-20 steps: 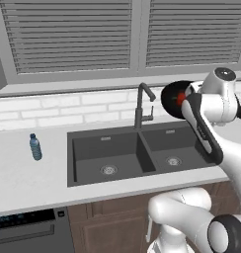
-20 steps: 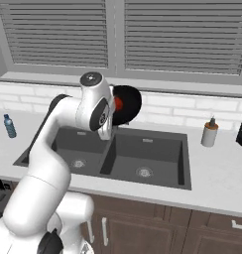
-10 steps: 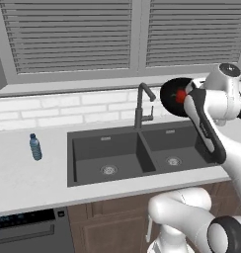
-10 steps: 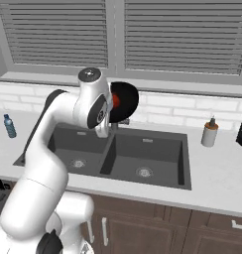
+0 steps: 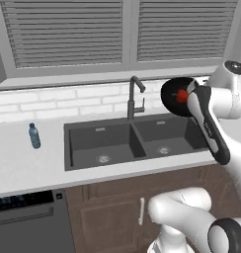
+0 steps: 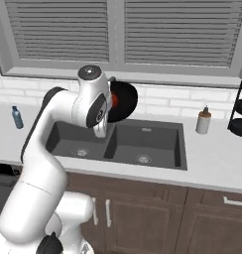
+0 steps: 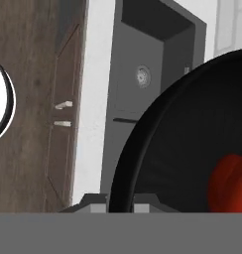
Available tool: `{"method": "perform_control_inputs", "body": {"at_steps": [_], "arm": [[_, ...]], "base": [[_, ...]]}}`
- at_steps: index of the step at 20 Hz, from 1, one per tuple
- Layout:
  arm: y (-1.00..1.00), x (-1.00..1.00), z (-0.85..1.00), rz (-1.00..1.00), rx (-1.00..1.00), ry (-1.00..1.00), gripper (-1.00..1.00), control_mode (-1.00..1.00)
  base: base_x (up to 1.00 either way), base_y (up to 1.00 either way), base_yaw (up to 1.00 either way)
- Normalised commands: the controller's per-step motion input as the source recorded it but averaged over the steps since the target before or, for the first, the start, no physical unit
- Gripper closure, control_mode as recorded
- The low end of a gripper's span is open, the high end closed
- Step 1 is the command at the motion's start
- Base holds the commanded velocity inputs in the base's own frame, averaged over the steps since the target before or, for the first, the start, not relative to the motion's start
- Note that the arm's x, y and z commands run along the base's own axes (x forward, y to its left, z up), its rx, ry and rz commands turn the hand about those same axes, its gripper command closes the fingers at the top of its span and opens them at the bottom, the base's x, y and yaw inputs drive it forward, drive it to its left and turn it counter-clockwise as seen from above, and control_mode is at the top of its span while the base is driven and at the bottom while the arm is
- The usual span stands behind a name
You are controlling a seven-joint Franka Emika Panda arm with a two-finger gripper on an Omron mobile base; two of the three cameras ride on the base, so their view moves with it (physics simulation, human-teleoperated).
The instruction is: Pick the bell pepper from the sink and place it in the bowl. Then pick the bowl and place it in the microwave. Then close the microwave door and press the start button.
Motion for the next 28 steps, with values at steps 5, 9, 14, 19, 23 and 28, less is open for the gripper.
{"method": "perform_control_inputs", "body": {"at_steps": [5,9,14,19,23,28], "arm": [[0.00,0.00,0.00,0.00,0.00,0.00,1.00,1.00],[0.00,0.00,0.00,0.00,0.00,0.00,1.00,1.00],[0.00,0.00,0.00,0.00,0.00,0.00,1.00,1.00],[0.00,0.00,0.00,0.00,0.00,0.00,1.00,1.00],[0.00,0.00,0.00,0.00,0.00,0.00,1.00,1.00],[0.00,0.00,0.00,0.00,0.00,0.00,1.00,1.00]], "base": [[-0.03,-0.10,-0.66],[0.00,-0.09,-0.84],[0.00,-0.05,-0.90],[0.00,-0.09,-0.87],[0.00,-0.14,-0.81],[-0.01,-0.18,-0.79]]}}
